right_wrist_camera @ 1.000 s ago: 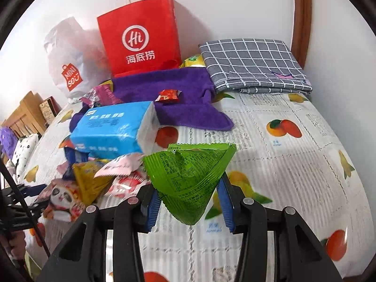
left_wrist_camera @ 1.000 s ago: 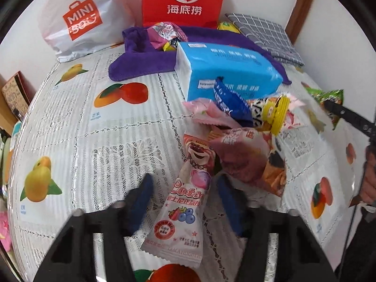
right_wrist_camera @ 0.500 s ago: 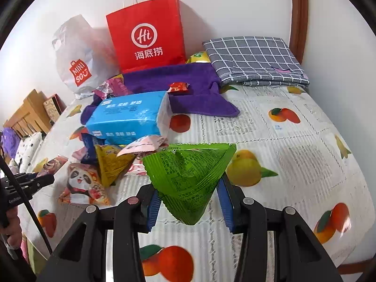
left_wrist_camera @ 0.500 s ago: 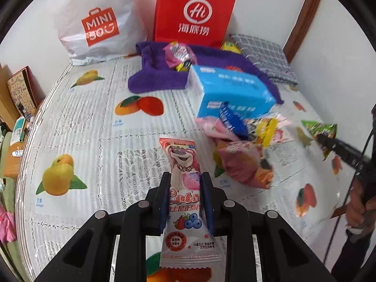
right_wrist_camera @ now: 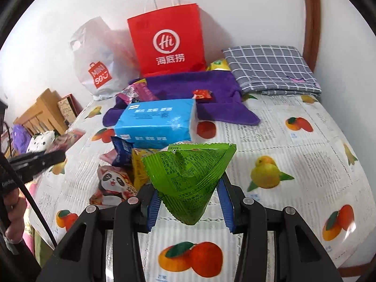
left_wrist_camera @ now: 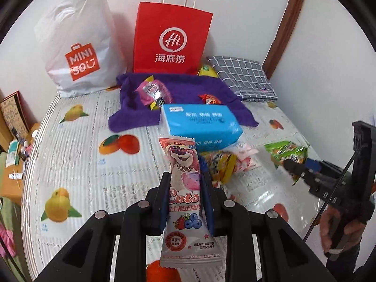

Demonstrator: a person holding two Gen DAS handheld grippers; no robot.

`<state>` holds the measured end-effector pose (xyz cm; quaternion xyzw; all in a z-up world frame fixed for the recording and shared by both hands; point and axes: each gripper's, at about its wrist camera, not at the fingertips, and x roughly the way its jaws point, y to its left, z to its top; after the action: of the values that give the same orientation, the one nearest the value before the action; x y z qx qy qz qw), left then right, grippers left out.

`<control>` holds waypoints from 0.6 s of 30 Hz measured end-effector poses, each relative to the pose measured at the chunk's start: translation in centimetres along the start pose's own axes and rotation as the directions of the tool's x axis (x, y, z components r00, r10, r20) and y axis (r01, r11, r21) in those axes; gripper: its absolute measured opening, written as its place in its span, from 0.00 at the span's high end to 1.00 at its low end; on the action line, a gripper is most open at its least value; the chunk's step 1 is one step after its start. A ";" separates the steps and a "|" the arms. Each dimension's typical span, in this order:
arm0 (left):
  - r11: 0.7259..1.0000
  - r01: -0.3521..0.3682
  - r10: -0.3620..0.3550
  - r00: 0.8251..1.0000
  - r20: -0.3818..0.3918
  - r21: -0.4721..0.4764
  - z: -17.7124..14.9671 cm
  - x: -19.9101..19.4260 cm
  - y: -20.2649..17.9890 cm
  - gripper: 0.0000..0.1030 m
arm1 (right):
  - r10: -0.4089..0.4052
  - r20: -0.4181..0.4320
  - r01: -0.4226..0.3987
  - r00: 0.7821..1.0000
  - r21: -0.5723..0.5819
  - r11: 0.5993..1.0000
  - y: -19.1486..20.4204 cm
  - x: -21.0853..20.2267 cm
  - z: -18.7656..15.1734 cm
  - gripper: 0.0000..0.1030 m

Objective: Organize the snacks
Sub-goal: 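Carry the candy bar and green chip bag with both grippers toward the purple towel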

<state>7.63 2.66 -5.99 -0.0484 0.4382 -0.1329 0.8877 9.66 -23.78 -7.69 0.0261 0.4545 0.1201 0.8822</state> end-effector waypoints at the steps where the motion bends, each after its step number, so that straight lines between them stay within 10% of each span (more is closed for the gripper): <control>1: 1.000 0.002 -0.002 1.000 -0.002 -0.001 0.4 0.1 0.0 0.77 | 0.002 -0.001 -0.002 1.000 0.000 1.000 0.1 0.1 0.2 0.57; 18: 0.998 0.048 -0.048 0.999 0.009 0.026 7.8 3.2 -0.7 0.76 | -0.003 0.051 0.002 0.999 0.015 1.000 0.2 2.2 6.6 0.57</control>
<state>15.54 0.85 -3.48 -0.0479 0.4309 -0.1597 0.8869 16.23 -22.66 -5.54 0.0353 0.4326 0.1150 0.8935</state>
